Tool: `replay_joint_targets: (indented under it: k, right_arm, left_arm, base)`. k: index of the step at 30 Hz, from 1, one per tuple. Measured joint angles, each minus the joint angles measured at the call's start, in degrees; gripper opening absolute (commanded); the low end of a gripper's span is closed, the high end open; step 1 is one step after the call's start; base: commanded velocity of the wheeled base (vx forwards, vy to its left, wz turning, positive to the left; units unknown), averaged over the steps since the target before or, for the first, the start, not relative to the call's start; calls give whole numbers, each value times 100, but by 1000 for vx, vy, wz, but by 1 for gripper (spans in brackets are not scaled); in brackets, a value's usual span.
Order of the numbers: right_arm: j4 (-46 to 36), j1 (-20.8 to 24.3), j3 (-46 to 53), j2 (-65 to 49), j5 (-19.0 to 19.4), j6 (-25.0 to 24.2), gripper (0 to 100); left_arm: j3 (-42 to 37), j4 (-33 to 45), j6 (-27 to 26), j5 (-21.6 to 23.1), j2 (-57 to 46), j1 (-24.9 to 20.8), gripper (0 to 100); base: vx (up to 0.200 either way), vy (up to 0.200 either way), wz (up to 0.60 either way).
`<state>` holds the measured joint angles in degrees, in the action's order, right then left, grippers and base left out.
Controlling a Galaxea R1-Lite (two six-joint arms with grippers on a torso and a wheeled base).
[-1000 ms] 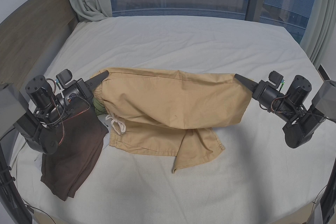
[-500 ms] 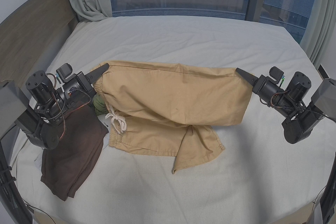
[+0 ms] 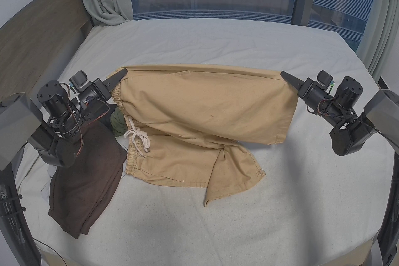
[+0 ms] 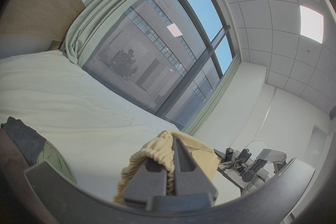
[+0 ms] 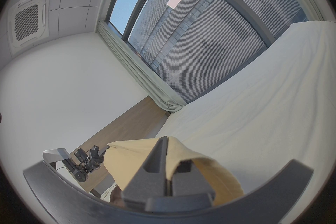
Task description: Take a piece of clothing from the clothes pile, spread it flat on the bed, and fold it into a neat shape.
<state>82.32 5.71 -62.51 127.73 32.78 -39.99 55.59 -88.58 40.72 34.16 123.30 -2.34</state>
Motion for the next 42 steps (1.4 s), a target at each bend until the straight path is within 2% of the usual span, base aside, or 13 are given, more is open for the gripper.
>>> replay_joint_targets:
  k: [15,22,27,28,29,30,42]
  right_arm:
    - [-670,-113,-1281,727,-21,-16,0]
    - [-825,-117,-1705,1091,-24,-17,0]
    - [-886,-117,-1886,1295,-38,-17,0]
    - [-889,-116,-1926,1334,-51,-16,0]
    - [-891,-113,-1963,1369,-65,-16,0]
    - [-895,-111,-2013,1410,-76,-13,100]
    - [-1058,-130,-2453,1705,-216,35,100]
  left_arm:
    - [1235,200,39,-307,895,-5,0]
    - [1819,224,400,-332,1340,-29,0]
    - [2203,400,450,-332,1618,-5,0]
    - [2271,433,452,-332,1659,0,100]
    - [2334,458,452,-334,1698,4,100]
    - [2406,496,455,-336,1738,9,100]
    - [2927,1150,639,-340,1937,-74,100]
  base:
    - [0,0,0]
    - [0,0,0]
    - [0,0,0]
    - [0,0,0]
    - [0,0,0]
    - [0,0,0]
    - [0,0,0]
